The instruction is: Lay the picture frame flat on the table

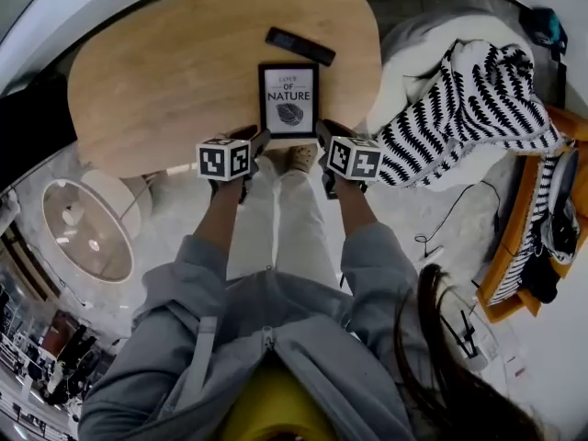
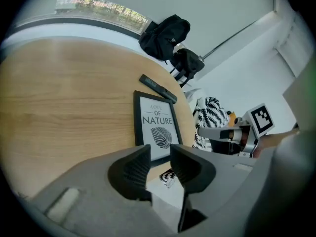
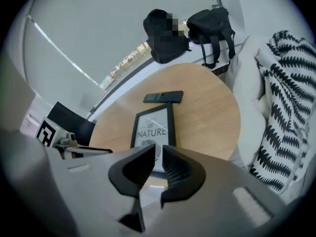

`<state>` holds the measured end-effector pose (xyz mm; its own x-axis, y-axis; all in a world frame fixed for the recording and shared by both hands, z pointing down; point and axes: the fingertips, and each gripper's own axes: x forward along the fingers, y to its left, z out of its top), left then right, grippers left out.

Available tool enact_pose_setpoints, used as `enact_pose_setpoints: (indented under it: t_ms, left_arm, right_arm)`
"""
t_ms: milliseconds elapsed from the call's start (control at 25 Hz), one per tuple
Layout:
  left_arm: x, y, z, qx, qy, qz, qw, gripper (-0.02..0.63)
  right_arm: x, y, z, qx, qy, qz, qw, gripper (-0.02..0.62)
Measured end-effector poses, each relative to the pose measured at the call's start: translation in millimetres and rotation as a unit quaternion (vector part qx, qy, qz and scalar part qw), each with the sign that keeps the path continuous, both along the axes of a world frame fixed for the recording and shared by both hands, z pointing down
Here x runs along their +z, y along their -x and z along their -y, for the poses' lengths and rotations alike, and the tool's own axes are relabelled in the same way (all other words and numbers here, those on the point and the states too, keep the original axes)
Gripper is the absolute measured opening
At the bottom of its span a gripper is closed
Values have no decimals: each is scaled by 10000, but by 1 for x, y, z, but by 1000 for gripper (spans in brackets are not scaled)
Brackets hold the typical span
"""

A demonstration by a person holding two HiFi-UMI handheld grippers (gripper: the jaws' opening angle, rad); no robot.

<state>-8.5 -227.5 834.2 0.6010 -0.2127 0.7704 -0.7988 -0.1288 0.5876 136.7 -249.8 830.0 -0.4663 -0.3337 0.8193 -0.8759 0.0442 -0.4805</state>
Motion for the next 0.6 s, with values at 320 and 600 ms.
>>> enact_pose_setpoints:
  t_ms: [320,600]
  left_arm:
    - [-93,-2,6,41,-883,-156,9960,3]
    - [-208,9,26,263,-2148,243,9760,3]
  right_arm:
    - [-87,5,-6,-294,-743,-346,9962,0]
    - [-200,-3,-8,-549,-1761,-932,9784,0]
